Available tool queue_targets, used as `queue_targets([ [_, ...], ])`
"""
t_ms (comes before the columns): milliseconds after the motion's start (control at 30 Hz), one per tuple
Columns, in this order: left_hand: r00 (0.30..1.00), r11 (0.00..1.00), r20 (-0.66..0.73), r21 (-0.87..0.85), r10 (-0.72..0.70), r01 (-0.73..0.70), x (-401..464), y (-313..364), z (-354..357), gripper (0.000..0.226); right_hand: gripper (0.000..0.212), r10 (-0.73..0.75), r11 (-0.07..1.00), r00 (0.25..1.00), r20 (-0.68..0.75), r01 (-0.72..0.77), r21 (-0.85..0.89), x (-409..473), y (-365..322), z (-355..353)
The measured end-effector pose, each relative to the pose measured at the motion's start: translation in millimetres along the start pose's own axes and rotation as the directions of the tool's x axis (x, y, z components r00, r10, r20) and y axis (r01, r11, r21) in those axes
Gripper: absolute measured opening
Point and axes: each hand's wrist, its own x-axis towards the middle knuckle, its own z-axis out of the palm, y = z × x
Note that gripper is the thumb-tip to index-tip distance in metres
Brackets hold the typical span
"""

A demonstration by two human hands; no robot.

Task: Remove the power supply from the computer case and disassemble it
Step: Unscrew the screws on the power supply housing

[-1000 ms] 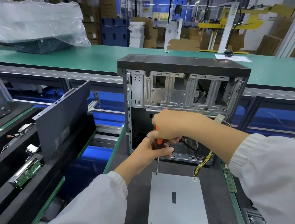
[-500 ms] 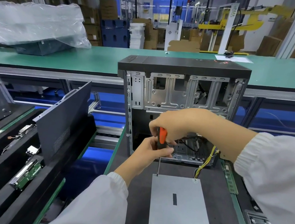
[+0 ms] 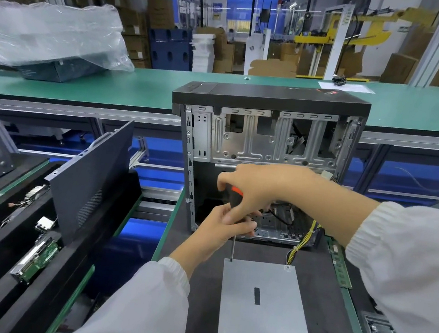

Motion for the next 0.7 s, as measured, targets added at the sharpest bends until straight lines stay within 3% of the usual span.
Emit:
queue_targets([
  [100,1.000,1.000,-0.013,-0.012,-0.011,0.011,-0.3,-0.9,-1.0,0.019,0.049,0.117,0.983,0.977,-0.179,-0.140,-0.122,3.0,-3.1,10.7],
  [167,0.999,0.999,-0.015,-0.002,-0.032,0.032,-0.4,-1.8,-1.4,0.020,0.040,0.092,0.987,0.985,-0.146,-0.110,-0.117,6.8,-1.6,12.1],
  [233,0.999,0.999,-0.011,-0.003,-0.032,0.032,-0.2,-2.2,-0.1,0.019,0.016,0.028,0.999,1.000,-0.011,-0.029,-0.028,5.3,3.3,5.6],
  [300,1.000,0.999,-0.012,-0.016,-0.028,0.027,-0.1,-2.1,1.2,0.019,0.037,-0.025,0.997,0.997,0.074,0.020,0.071,3.3,7.5,0.7],
  [367,1.000,1.000,-0.013,-0.016,-0.014,0.014,0.7,-1.3,2.2,0.021,0.044,0.024,0.995,0.999,0.027,-0.027,0.095,1.9,6.0,2.6],
  [500,0.999,0.999,0.000,-0.029,-0.033,0.033,2.0,-0.8,4.0,0.020,0.043,0.130,0.976,0.975,-0.181,-0.159,-0.152,8.2,-1.8,16.9],
  [600,0.999,0.999,0.007,-0.007,-0.038,0.038,2.4,-1.7,4.4,0.019,0.023,0.027,0.993,0.999,-0.034,-0.030,-0.116,7.6,2.1,12.0],
  [700,1.000,1.000,0.002,-0.011,-0.004,0.004,2.8,-0.2,4.7,0.018,0.051,-0.020,1.000,1.000,0.011,0.020,-0.003,2.1,8.0,4.1],
])
